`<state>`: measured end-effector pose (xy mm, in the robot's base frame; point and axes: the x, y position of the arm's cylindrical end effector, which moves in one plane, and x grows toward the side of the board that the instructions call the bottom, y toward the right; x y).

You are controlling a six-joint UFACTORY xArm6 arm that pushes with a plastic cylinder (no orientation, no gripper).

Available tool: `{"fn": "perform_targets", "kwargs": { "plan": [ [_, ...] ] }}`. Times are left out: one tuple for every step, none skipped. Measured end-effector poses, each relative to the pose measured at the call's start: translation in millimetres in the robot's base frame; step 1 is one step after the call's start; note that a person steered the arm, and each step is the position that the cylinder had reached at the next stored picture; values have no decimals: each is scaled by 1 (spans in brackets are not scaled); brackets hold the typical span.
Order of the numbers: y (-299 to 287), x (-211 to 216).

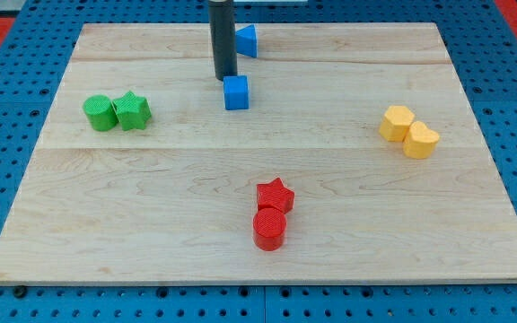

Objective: Move arm to the top centre

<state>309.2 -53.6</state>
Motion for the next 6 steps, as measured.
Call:
{"fn": "perform_targets", "kwargs": {
  "plan": [
    [23,33],
    [21,43],
    [22,4],
    [49,-37],
    [99,-49],
    [93,-99]
  ]
}}
